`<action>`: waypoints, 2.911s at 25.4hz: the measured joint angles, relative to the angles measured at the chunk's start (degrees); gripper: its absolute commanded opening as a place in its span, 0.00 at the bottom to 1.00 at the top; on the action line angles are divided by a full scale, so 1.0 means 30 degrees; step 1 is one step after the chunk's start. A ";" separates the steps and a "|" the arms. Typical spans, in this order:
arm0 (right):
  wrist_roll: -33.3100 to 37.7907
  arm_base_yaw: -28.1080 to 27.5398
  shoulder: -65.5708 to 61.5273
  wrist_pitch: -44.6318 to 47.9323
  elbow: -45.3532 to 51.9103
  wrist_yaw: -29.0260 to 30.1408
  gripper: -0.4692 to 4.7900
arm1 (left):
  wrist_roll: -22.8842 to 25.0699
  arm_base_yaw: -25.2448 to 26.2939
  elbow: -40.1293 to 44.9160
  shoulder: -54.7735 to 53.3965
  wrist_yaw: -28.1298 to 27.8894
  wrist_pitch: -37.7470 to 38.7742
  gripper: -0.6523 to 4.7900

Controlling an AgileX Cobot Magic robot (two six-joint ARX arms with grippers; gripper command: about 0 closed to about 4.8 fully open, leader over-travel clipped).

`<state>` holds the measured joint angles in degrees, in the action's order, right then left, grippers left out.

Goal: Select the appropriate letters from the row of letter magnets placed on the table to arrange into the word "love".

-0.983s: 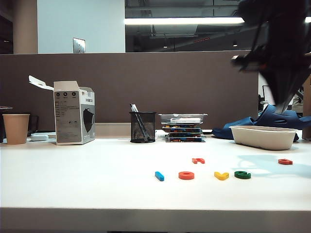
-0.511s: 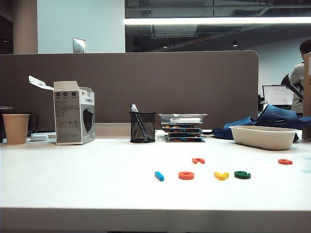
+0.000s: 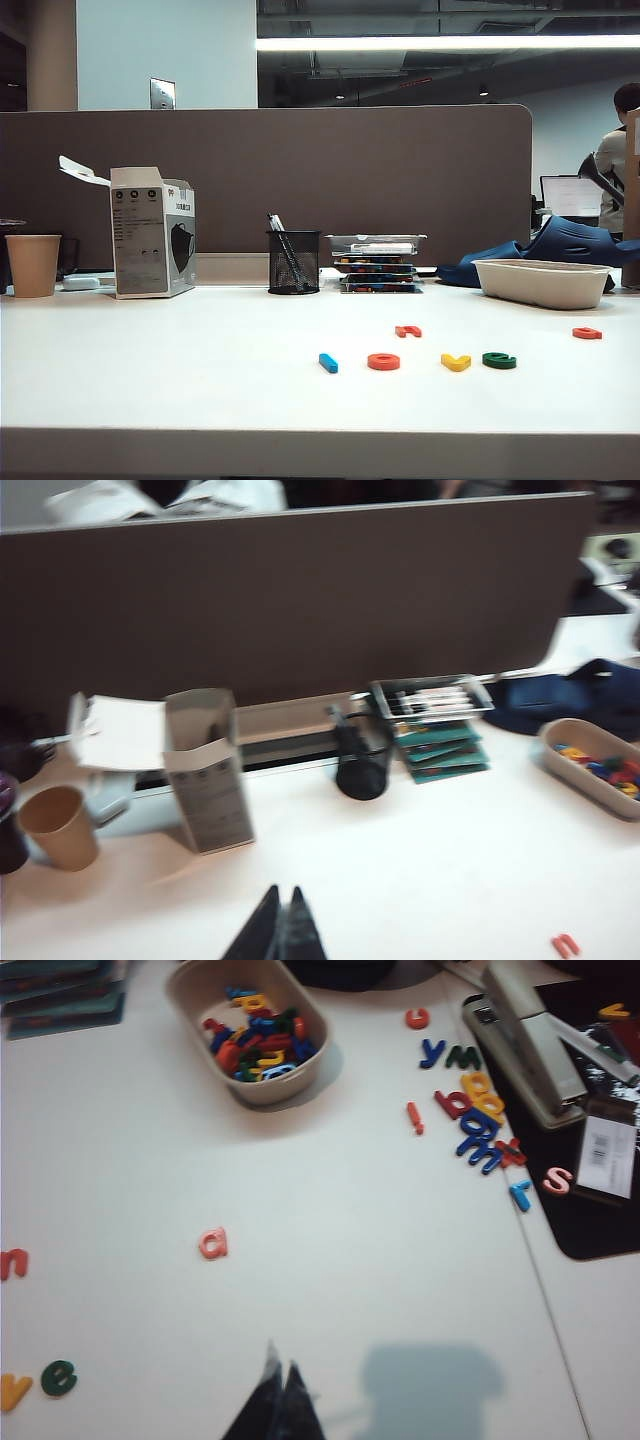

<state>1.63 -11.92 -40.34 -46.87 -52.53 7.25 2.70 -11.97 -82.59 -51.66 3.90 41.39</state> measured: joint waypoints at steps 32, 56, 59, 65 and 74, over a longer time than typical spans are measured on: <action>0.1020 0.6870 1.0848 0.7548 1.0397 -0.0699 0.08 | -0.1566 0.3526 1.4717 1.4826 -0.0240 -0.3228 0.11; -0.1020 0.7847 1.0972 1.5344 1.7413 -0.1996 0.08 | -0.1574 0.3526 2.7481 1.6167 0.0845 -1.7588 0.11; -0.1056 0.7847 1.0972 1.5344 1.7413 -0.1989 0.08 | -0.1581 0.3526 2.7481 1.6160 0.0845 -1.7449 0.11; -0.1064 0.7847 1.0972 1.5336 1.7413 -0.1989 0.08 | -0.1581 0.3526 2.7489 1.6160 0.0845 -1.6648 0.11; -0.1071 0.7847 1.0972 1.5336 1.7413 -0.1989 0.08 | -0.1596 0.3526 2.7489 1.6160 0.0845 -1.6400 0.11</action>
<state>-1.58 11.62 -7.42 -0.86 -0.30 1.28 -2.09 -1.39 -0.12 -3.18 6.44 -7.81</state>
